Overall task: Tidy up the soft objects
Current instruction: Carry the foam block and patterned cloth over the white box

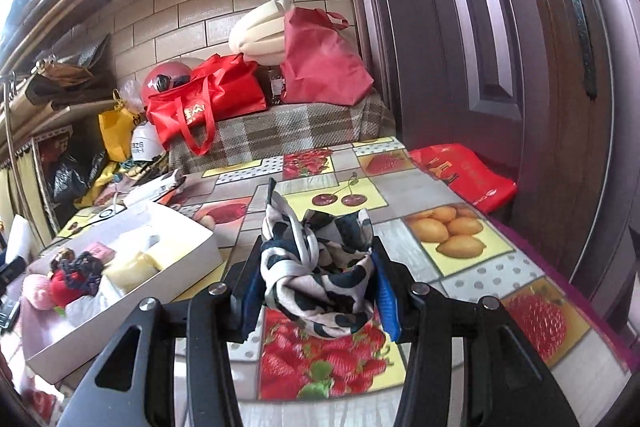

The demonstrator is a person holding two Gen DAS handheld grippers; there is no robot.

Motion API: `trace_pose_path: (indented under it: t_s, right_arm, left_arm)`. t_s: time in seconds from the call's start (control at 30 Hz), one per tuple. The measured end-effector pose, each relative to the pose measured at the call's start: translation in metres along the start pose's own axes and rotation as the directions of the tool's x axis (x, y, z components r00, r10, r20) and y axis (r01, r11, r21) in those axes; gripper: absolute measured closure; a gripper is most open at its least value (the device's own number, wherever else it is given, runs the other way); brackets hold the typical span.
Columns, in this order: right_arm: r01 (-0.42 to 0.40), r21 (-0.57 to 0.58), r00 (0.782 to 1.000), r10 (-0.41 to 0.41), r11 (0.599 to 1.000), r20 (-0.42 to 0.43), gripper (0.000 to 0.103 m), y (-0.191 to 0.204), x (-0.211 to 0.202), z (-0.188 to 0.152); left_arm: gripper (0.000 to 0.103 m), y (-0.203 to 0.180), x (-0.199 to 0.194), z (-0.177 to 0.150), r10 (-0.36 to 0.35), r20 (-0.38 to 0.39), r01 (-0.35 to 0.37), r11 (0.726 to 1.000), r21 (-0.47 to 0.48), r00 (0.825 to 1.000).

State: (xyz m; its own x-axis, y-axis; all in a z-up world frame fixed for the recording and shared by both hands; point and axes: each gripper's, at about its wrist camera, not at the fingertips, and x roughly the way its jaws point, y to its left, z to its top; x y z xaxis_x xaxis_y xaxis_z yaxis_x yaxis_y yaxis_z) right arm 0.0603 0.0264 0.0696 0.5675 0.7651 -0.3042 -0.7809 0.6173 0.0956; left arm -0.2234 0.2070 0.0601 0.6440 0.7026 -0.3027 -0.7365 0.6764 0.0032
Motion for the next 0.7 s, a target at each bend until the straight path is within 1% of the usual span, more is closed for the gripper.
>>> trace_pose_path:
  t_s: [0.1,0.17,0.23,0.33,0.43,0.53,0.7]
  right_arm:
    - [0.002,-0.026,1.000,-0.001,1.000,0.006,0.054,0.008,0.003,0.001]
    - [-0.009,-0.051,1.000,0.009,0.999,0.010,0.054,0.016,0.006,0.001]
    - [-0.023,-0.072,1.000,0.023,0.997,0.007,0.054,0.025,0.009,0.001]
    - [-0.060,-0.100,0.998,0.060,0.993,0.003,0.054,0.044,0.015,0.001]
    - [-0.100,-0.114,0.995,0.102,0.988,0.007,0.054,0.062,0.018,0.003]
    - [-0.125,-0.130,0.992,0.125,0.984,-0.008,0.054,0.078,0.023,0.002]
    - [-0.177,-0.180,0.984,0.179,0.968,-0.009,0.054,0.111,0.024,-0.002]
  left_arm:
    - [0.038,0.017,0.002,-0.001,0.041,0.002,-0.041,0.999,-0.035,0.999]
    - [0.038,0.021,0.005,-0.001,0.048,-0.002,-0.048,0.998,-0.045,0.999]
    - [0.038,0.019,0.006,-0.001,0.052,0.001,-0.052,0.998,-0.033,0.999]
    - [0.038,0.016,0.006,-0.001,0.054,0.004,-0.054,0.998,-0.017,0.999]
    - [0.038,0.020,0.009,0.000,0.064,-0.002,-0.064,0.997,-0.032,0.998]
    - [0.038,0.024,0.012,0.000,0.071,-0.011,-0.072,0.996,-0.049,0.997]
    - [0.038,0.023,0.015,0.001,0.075,-0.015,-0.075,0.996,-0.045,0.997]
